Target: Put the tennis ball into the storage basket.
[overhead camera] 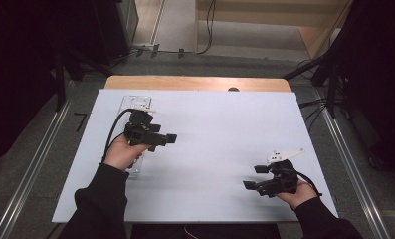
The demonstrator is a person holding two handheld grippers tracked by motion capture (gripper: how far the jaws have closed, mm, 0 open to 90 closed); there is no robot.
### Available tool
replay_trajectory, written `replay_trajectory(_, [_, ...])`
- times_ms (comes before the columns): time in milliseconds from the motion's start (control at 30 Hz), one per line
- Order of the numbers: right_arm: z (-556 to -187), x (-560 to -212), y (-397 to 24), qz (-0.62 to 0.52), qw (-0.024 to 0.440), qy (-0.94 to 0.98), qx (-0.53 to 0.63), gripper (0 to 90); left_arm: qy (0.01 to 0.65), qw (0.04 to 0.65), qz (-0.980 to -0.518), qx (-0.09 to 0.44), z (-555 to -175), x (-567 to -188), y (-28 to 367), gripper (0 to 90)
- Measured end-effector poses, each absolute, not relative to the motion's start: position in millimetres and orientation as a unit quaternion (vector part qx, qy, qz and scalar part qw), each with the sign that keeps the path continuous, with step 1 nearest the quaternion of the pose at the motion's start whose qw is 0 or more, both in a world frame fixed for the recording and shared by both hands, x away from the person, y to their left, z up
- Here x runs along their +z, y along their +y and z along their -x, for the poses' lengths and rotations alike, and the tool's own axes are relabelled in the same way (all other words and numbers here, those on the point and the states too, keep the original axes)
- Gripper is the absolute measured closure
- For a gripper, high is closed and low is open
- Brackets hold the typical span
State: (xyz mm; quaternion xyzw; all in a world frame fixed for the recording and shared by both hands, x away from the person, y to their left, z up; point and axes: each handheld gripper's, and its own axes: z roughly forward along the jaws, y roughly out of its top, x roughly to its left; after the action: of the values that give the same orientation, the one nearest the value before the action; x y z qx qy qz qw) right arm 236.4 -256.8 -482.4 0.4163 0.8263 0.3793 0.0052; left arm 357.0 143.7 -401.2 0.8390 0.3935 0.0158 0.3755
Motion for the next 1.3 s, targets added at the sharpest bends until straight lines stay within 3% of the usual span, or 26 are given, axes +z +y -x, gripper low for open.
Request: replay_trajectory(1300, [-236.6,-482.4,-257.7,-0.417,0.007,0.826,0.379,18.9,0.357,0.366,-0.86,0.006,-316.7,-431.6,145.1,20.5])
